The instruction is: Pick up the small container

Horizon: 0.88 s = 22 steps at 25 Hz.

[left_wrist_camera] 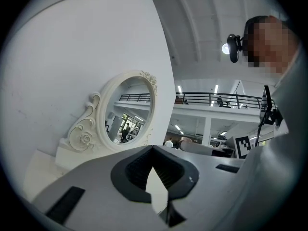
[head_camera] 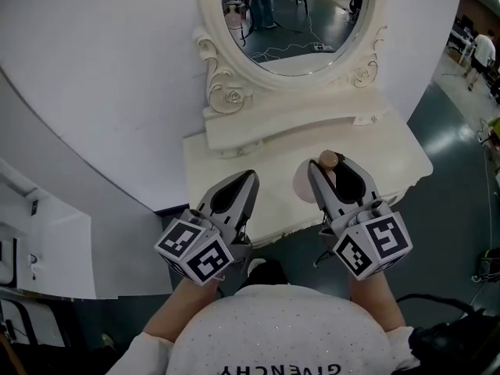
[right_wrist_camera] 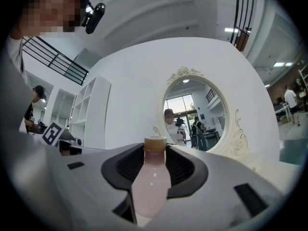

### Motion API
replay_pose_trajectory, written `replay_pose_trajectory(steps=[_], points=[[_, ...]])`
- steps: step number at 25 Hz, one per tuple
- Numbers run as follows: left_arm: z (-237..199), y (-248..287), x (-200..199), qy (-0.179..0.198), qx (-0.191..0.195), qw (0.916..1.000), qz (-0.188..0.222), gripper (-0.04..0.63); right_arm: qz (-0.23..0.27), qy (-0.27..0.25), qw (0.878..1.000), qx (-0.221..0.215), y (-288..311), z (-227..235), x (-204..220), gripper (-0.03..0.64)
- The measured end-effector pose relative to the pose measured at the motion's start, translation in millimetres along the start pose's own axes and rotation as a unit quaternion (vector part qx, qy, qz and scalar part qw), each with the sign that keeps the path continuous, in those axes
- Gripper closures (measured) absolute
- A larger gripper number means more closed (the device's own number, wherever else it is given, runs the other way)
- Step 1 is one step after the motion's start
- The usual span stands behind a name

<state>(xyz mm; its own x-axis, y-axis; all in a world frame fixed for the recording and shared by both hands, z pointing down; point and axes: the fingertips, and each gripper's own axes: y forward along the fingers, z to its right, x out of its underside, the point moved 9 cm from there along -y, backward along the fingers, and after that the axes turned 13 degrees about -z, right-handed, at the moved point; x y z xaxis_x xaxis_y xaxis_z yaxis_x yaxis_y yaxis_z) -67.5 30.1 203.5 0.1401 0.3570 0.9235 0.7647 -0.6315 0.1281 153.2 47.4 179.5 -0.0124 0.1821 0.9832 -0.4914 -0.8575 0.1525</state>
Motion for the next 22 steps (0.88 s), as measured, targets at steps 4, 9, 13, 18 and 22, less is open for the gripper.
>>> replay_pose_trajectory(steps=[4, 9, 13, 18, 22], points=[[0.4, -14.2, 3.1, -0.005, -0.001, 1.0, -0.002, 0.595, 0.01, -0.007, 1.0, 0.001, -6.4, -13.2, -4.7, 0.474], [-3.9, -40.7, 1.9, -0.003, 0.0, 1.0, 0.0, 0.595, 0.019, -0.014, 1.0, 0.006, -8.7, -38.7, -8.7, 0.474], [-9.3, -76.4, 0.3, -0.005, -0.005, 1.0, -0.003, 0.595, 0.019, -0.009, 1.0, 0.01, -13.3, -69.8, -9.5, 0.474], [-20.5, -128.5, -0.8, 0.0, -0.022, 0.9998, -0.005, 0.595, 0.03, 0.0, 1.0, 0.009, -19.0, -112.1, -5.3, 0.474], [-20.2, -154.0, 4.8, -0.01, -0.02, 0.9998, -0.001, 0.595, 0.016, -0.003, 1.0, 0.004, -23.4, -138.3, -0.1, 0.474]])
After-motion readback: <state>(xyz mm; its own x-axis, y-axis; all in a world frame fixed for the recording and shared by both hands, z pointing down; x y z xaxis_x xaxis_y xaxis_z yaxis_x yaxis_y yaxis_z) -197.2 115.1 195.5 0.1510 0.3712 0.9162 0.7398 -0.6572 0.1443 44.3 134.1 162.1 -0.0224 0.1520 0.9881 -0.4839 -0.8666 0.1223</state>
